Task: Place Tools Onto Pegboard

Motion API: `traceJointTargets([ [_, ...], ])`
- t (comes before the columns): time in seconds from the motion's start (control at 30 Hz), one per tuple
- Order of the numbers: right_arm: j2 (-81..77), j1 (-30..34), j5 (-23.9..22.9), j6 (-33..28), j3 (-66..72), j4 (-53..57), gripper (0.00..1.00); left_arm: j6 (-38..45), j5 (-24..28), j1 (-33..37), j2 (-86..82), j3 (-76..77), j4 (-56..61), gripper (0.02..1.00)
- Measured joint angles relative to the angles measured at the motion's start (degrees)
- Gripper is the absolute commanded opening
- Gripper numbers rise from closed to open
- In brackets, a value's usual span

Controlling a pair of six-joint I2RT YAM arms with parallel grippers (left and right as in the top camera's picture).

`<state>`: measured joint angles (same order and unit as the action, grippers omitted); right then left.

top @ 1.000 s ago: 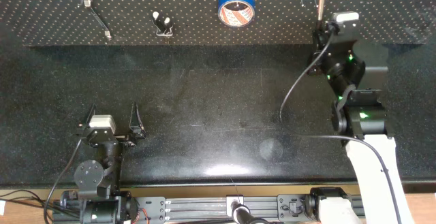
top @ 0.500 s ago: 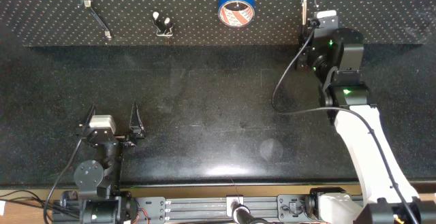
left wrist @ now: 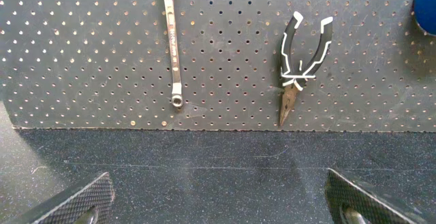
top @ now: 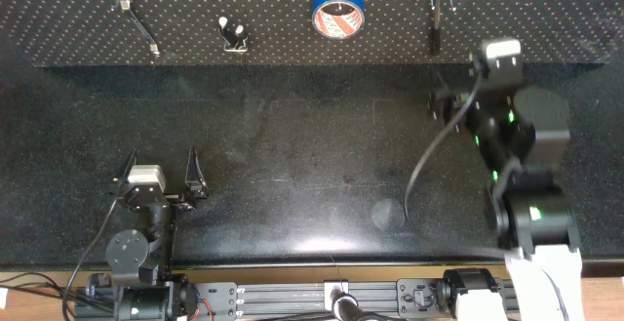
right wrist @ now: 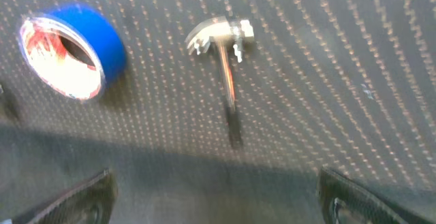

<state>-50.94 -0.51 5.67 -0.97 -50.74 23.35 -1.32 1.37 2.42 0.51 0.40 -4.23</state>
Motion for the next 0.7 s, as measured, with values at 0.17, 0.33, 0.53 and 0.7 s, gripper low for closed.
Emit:
traceJointTargets([
  [0.17,18.4,0.1,-6.2,6.6,17.3,-13.0,0.950,0.0,0.0,0.0,0.0,0.0,0.0,0.996],
  [0.33,37.1,2.5,-7.3,17.2,48.1,-37.3,0.952,0.0,0.0,0.0,0.0,0.0,0.0,0.996],
  [0.53,43.6,3.3,-6.0,18.5,50.4,-26.4,0.954,0.0,0.0,0.0,0.0,0.0,0.0,0.996],
  [0.7,48.9,2.6,-5.6,14.4,50.4,-19.6,0.954,0.0,0.0,0.0,0.0,0.0,0.0,0.996],
])
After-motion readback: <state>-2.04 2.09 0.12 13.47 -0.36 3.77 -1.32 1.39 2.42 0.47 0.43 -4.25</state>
